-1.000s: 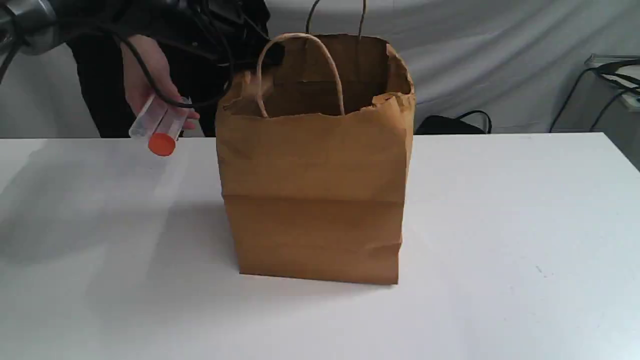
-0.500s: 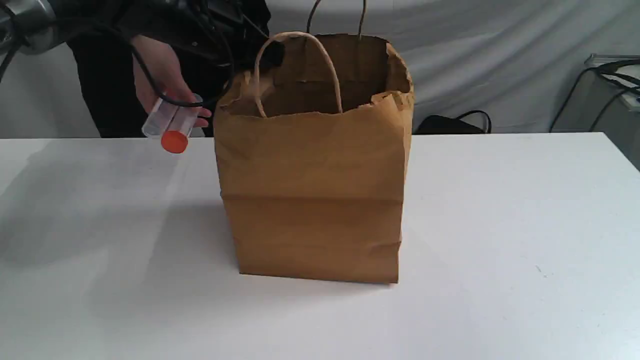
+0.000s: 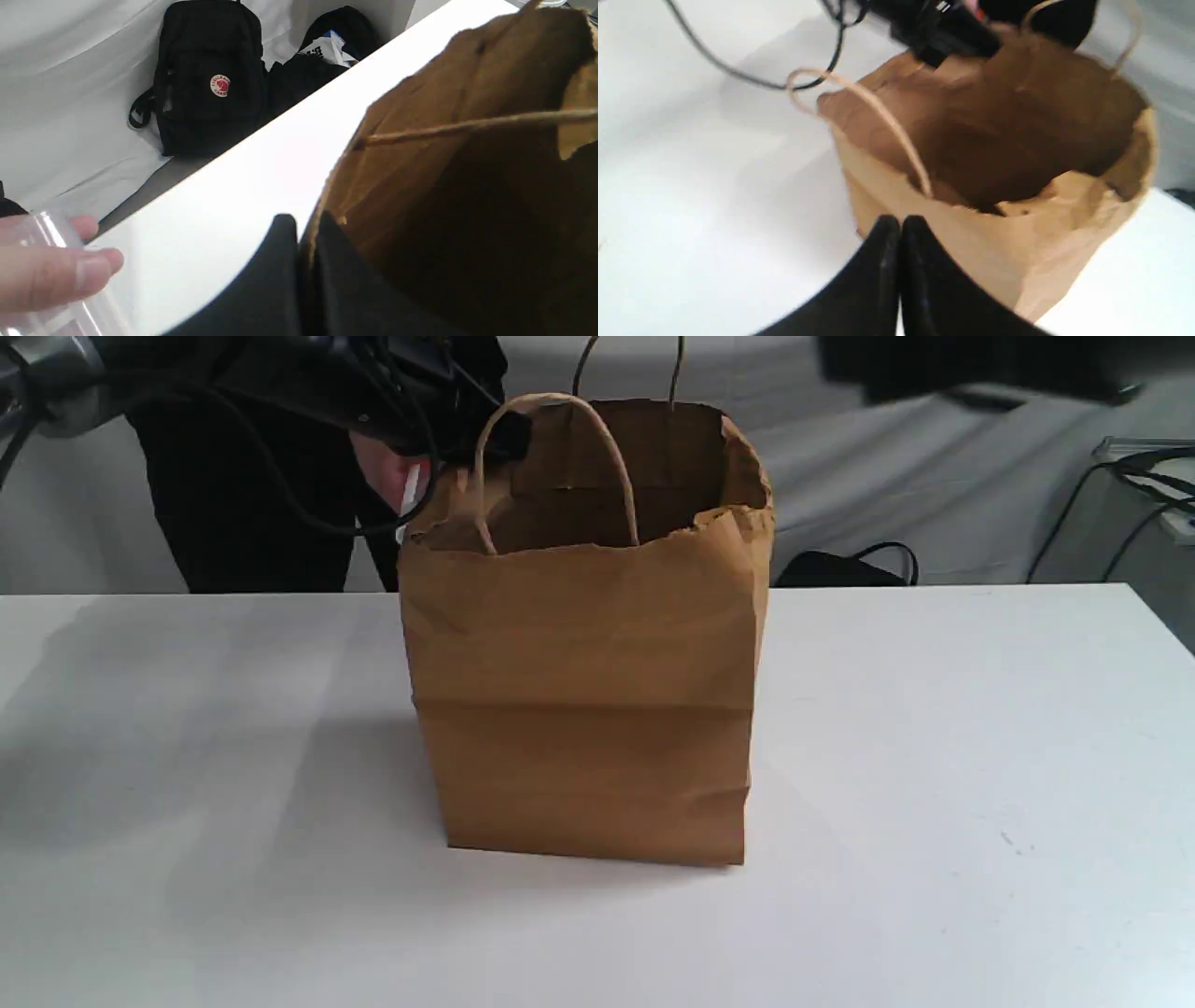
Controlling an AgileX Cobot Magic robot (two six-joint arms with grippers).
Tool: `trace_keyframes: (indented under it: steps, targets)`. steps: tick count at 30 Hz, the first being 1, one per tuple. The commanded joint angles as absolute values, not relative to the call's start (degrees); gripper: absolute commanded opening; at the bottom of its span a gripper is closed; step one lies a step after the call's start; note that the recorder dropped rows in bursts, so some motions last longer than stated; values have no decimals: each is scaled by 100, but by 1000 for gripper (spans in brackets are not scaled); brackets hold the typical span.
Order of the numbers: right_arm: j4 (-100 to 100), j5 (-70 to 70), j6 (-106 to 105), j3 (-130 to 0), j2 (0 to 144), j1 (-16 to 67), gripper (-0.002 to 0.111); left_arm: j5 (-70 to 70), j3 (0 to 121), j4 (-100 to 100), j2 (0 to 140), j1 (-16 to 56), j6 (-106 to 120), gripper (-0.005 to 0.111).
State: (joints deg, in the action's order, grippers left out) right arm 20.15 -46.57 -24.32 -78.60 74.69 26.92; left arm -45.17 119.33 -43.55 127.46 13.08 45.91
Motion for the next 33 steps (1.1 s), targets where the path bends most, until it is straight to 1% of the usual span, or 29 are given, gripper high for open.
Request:
trace_keyframes:
  steps: [1, 3, 5, 9, 11, 13, 15, 23, 26, 28, 29, 31, 32, 33]
  targets:
    - [2214, -5396, -2572, -8340, 7964, 2753, 1, -4526, 11958, -4429, 12733, 1327, 4524, 0]
    - [2466, -5487, -2572, -8481, 8157, 2753, 6, -4536, 11958, -4429, 12733, 1327, 4524, 0]
    - [2874, -5445, -2620, -8507, 8303, 2753, 18, -4536, 11958, -4429, 12733, 1327, 4524, 0]
    - [3215, -5172, -3448, -8507, 8474, 2753, 43, -4536, 11958, -4429, 12733, 1327, 4524, 0]
    - [3215, -4885, -3884, -8507, 8559, 2753, 53, -4536, 11958, -4429, 12733, 1327, 4524, 0]
    - [3215, -4617, -4131, -8507, 8628, 2753, 59, -4557, 11958, -4429, 12733, 1327, 4524, 0]
    - [3215, -4309, -4209, -8507, 8718, 2753, 60, -4579, 11958, -4429, 12733, 1327, 4524, 0]
    - [3174, -3619, -4605, -8507, 9117, 2753, 59, -4632, 11958, -4429, 12733, 1327, 4524, 0]
    - [3206, -3622, -4605, -8507, 9242, 2753, 55, -4632, 11958, -4429, 12733, 1327, 4524, 0]
    - [3216, -3622, -4605, -8507, 9266, 2753, 47, -4645, 11958, -4429, 12733, 1327, 4524, 0]
    - [3261, -3622, -4605, -8507, 9266, 2753, 40, -4645, 11958, -4429, 12733, 1327, 4524, 0]
    - [3342, -3633, -4591, -8507, 9266, 2753, 20, -4645, 11958, -4429, 12733, 1327, 4524, 0]
    - [3432, -3667, -4594, -8507, 9266, 2753, 8, -4645, 11958, -4429, 12733, 1327, 4524, 0]
    - [3511, -3668, -4563, -8507, 9266, 2753, 0, -4645, 11958, -4429, 12733, 1327, 4524, 0]
